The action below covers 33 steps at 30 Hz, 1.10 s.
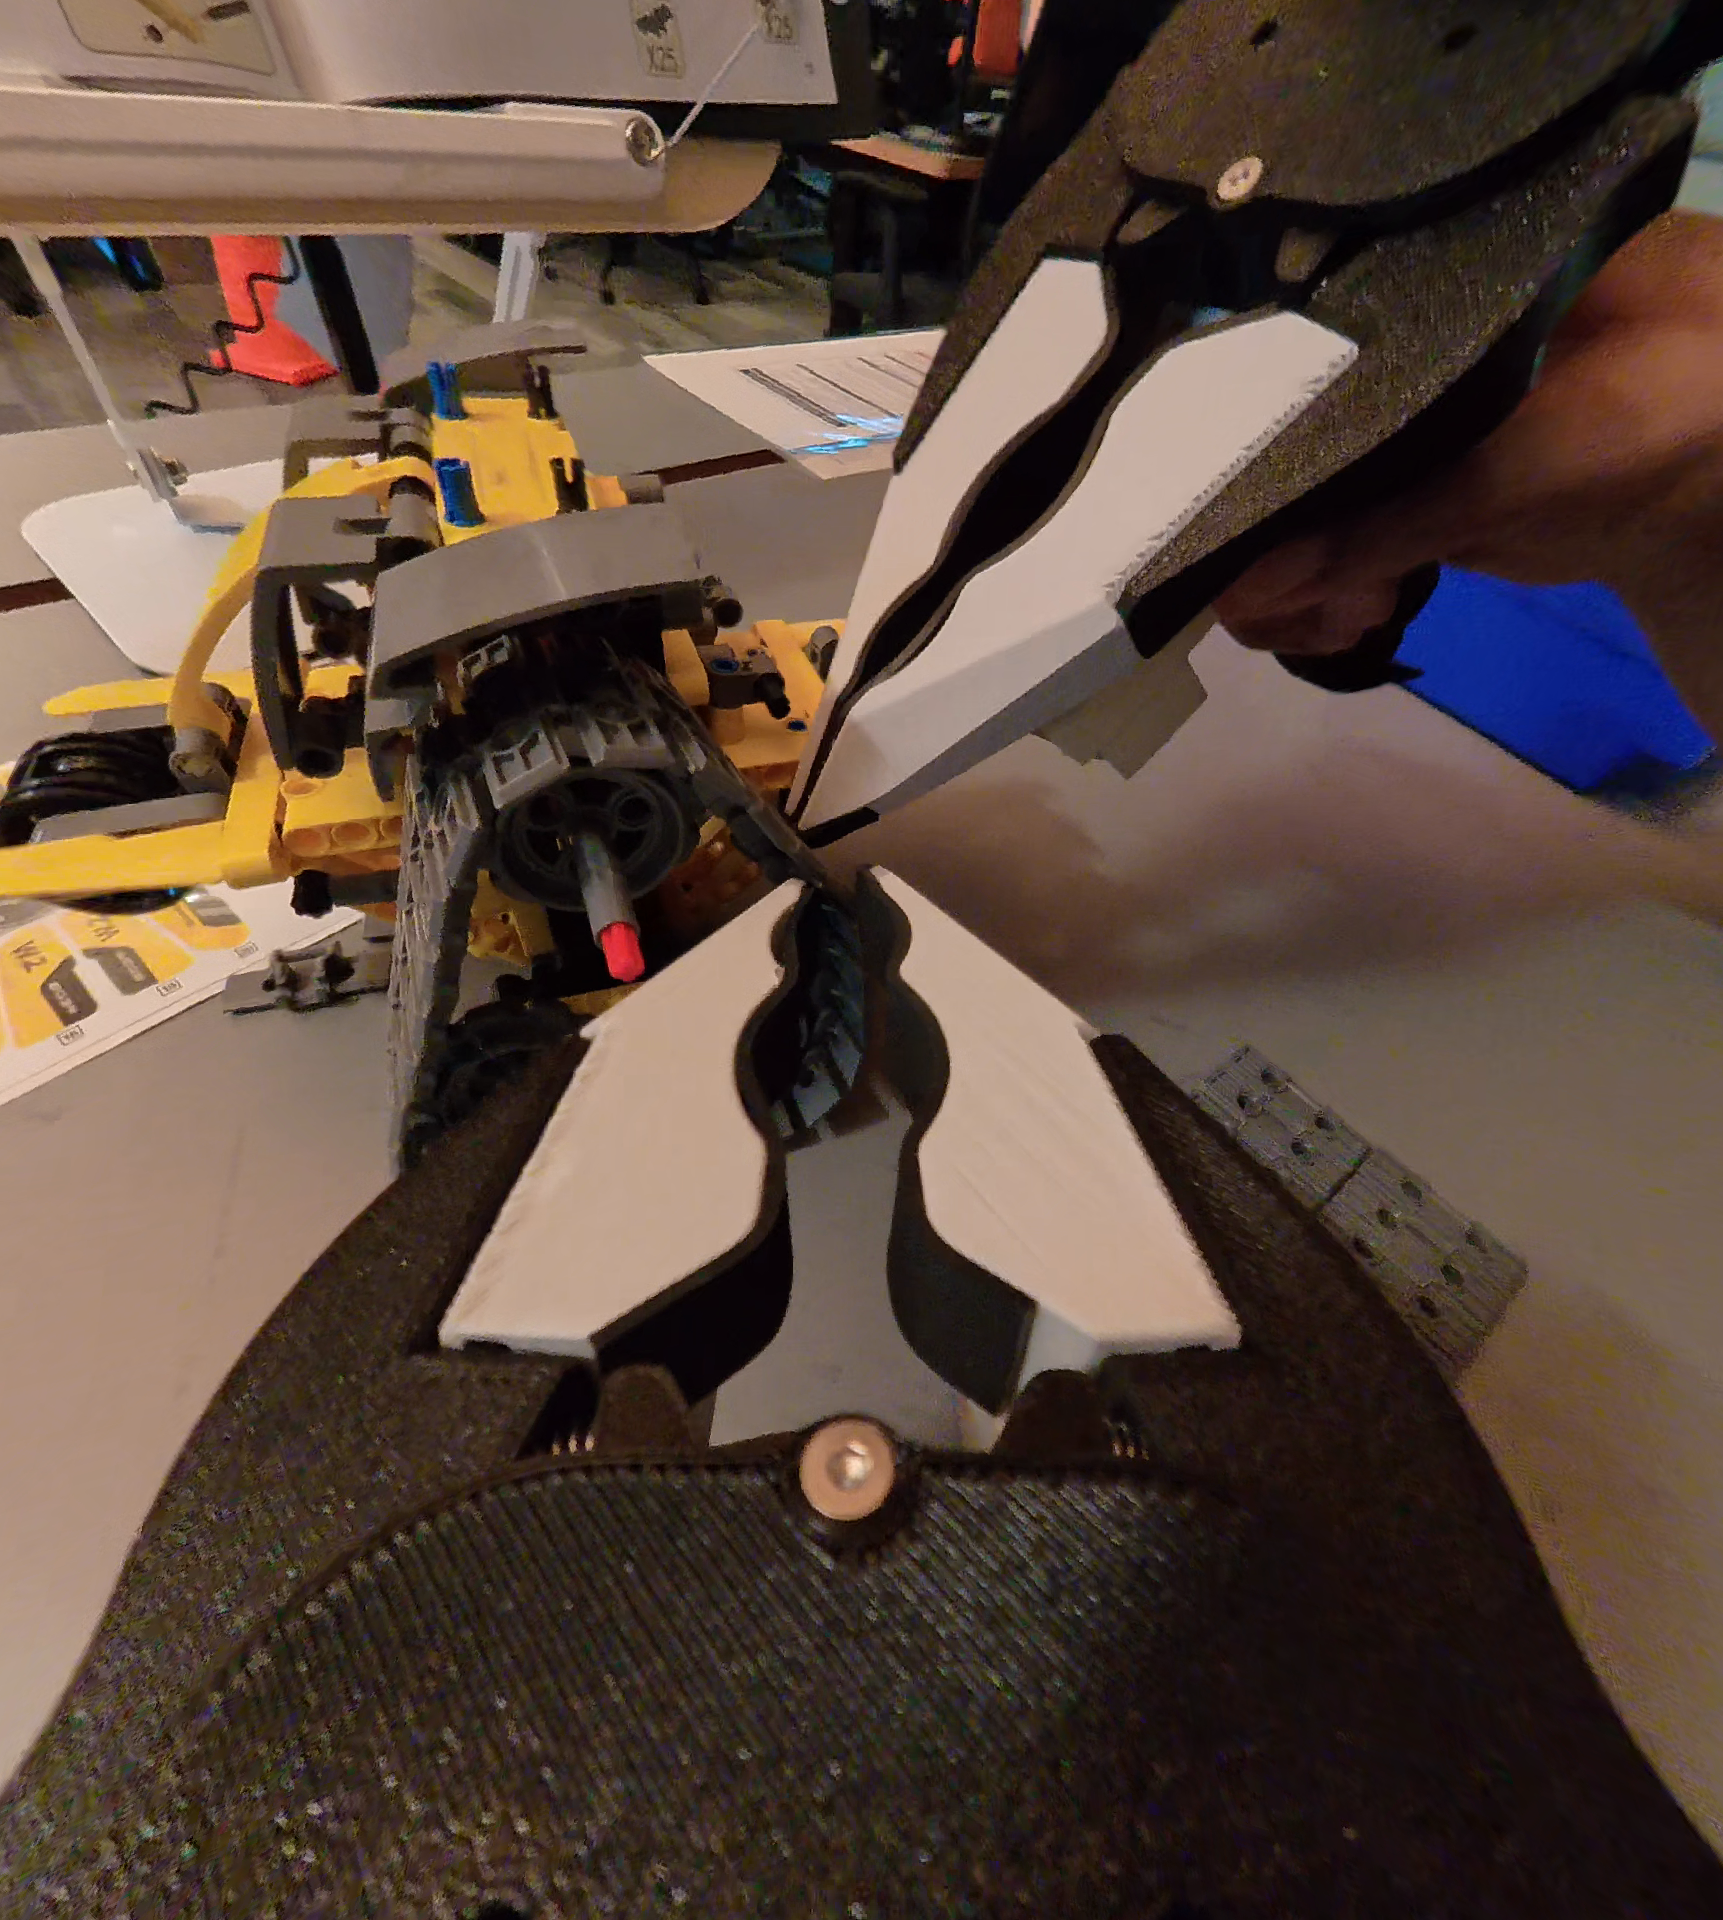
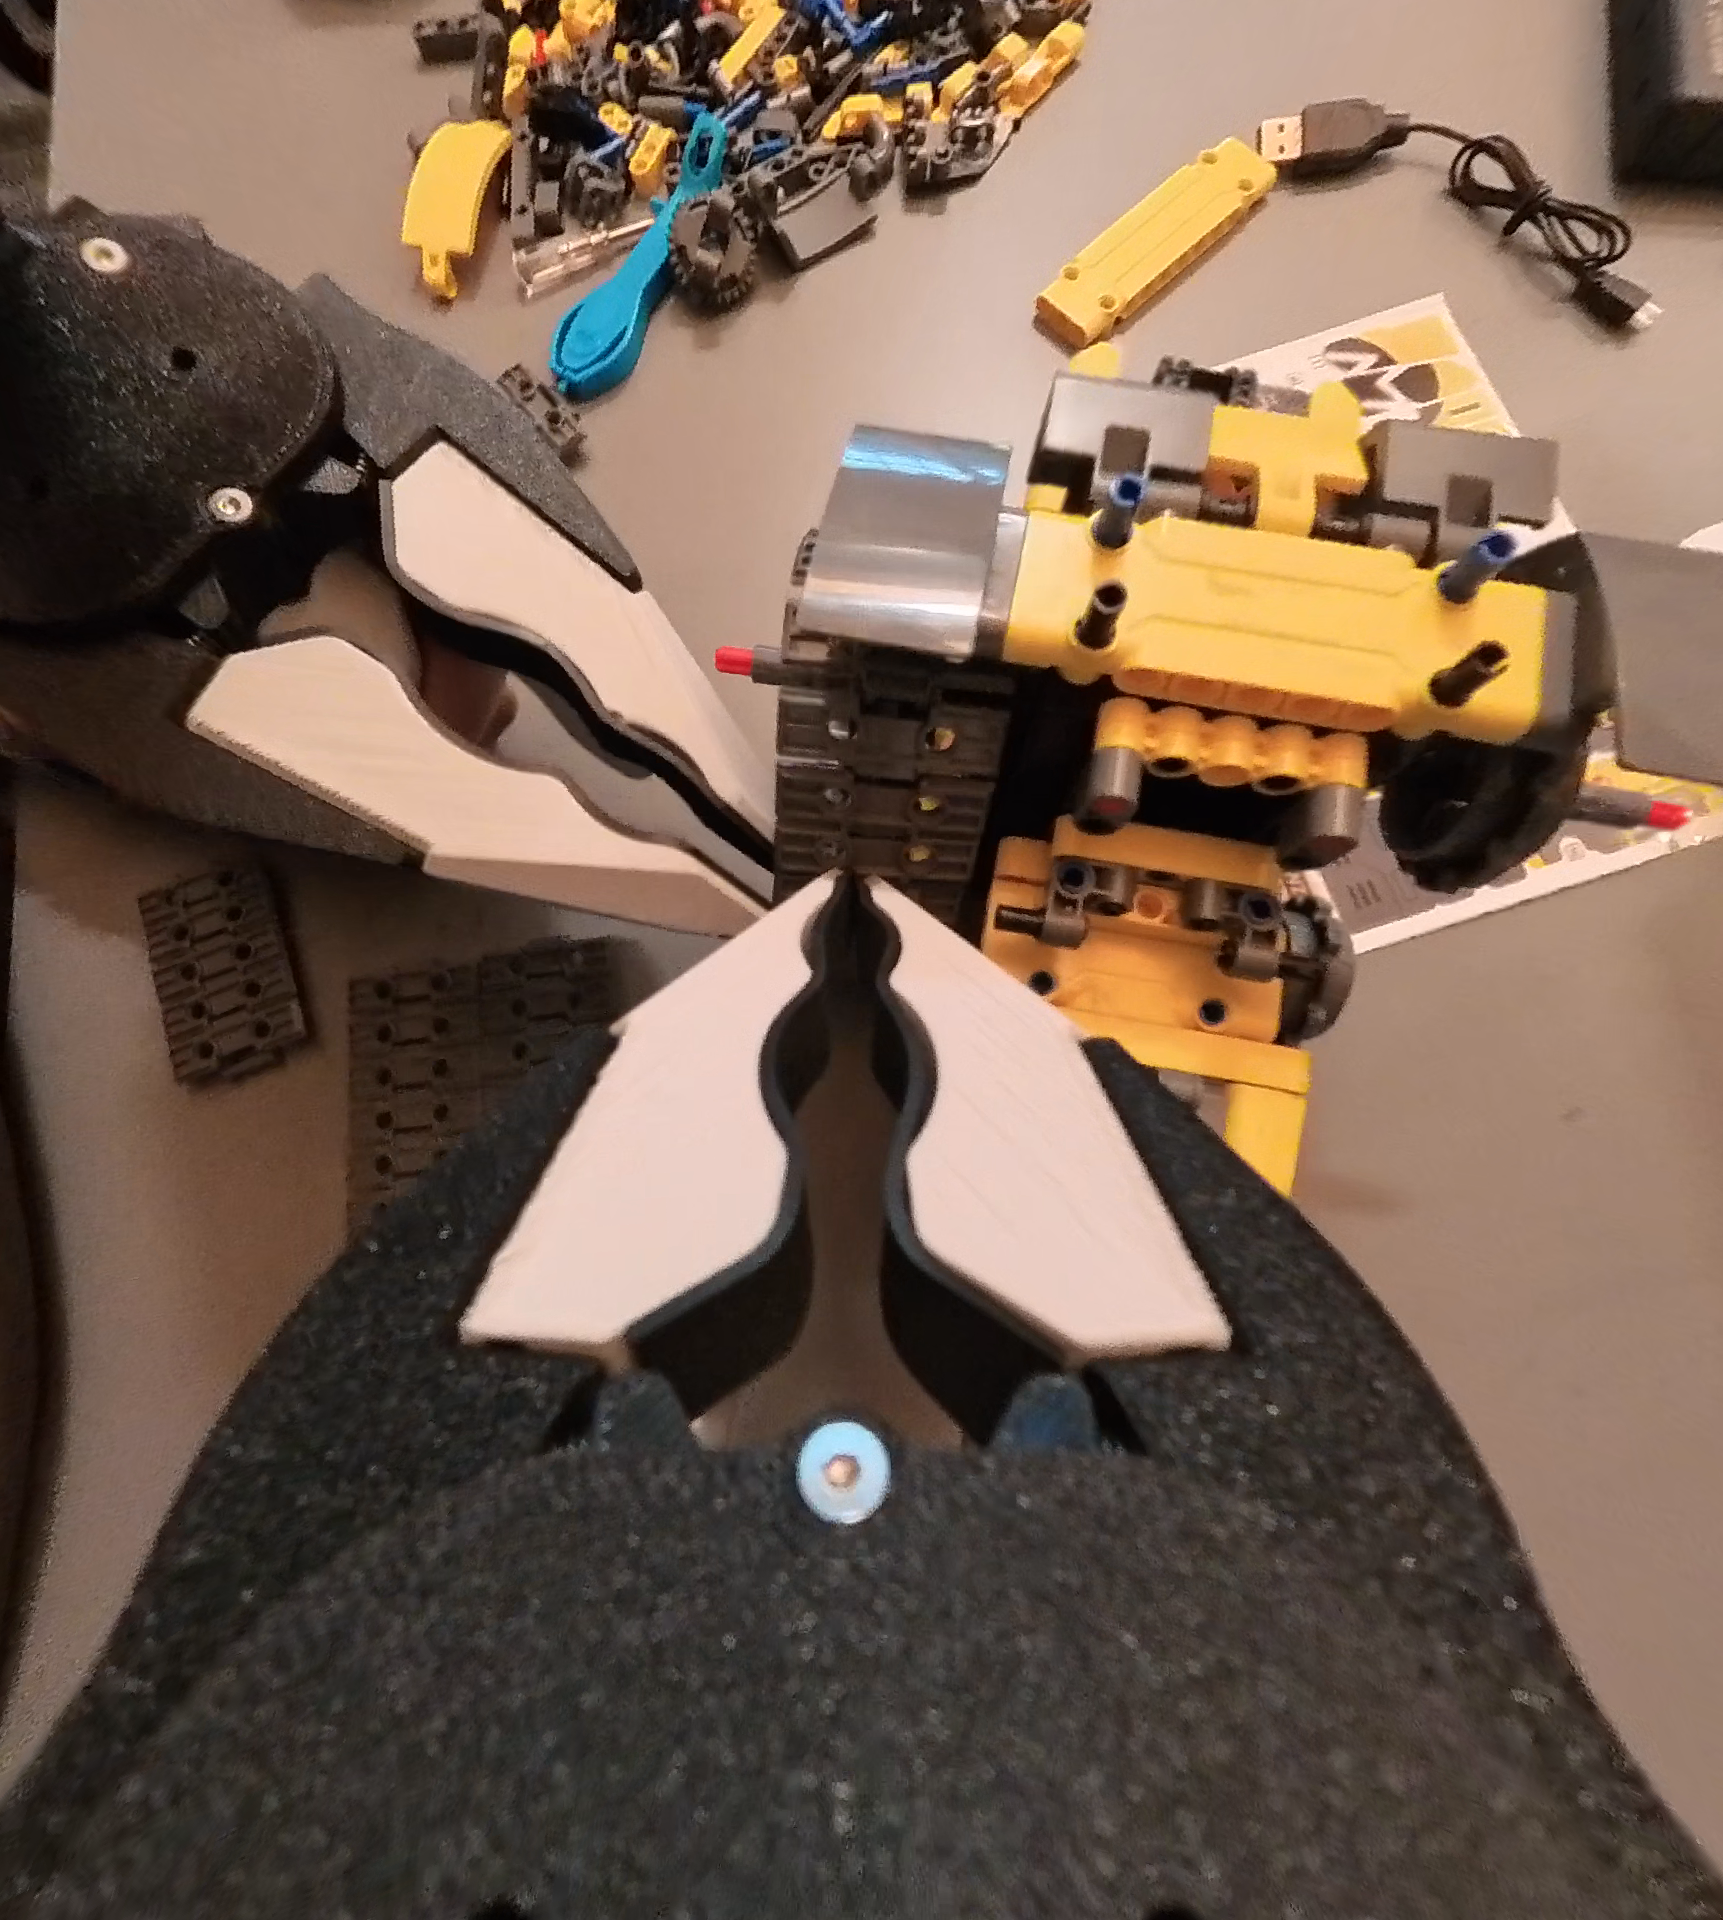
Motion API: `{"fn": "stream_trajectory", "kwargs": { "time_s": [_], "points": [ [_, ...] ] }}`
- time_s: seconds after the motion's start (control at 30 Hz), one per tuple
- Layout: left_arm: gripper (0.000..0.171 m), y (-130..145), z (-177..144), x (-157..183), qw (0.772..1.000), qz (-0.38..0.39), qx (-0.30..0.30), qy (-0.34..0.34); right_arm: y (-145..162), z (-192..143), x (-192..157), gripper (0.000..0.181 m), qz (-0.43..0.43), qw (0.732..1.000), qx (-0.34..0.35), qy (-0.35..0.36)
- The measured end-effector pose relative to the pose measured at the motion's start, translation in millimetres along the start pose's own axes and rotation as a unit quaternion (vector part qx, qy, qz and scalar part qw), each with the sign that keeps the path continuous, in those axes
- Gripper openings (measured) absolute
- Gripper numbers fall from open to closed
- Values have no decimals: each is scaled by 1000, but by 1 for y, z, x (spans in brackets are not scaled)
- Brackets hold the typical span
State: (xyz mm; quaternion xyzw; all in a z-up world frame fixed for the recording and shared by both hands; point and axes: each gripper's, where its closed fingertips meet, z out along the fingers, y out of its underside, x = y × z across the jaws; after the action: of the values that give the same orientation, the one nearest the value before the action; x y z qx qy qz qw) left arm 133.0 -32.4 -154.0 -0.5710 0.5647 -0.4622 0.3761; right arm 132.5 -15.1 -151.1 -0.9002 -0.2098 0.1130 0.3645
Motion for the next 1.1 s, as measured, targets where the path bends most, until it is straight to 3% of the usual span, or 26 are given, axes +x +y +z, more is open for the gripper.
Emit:
{"fn": "stream_trajectory", "kwargs": {
  "time_s": [0.27,0.6,1.1],
  "points": [
    [1,2,4,0,1000,26,-12,2,3,1,2,0,-31,999,-27,-23],
    [0,2,7,0,999,37,-13,1,1,2,5,0,-23,1000,-6,-15],
    [1,3,3,-3,999,35,-14,-26,2,-14,13,0,-9,994,78,74]
  ]
}}
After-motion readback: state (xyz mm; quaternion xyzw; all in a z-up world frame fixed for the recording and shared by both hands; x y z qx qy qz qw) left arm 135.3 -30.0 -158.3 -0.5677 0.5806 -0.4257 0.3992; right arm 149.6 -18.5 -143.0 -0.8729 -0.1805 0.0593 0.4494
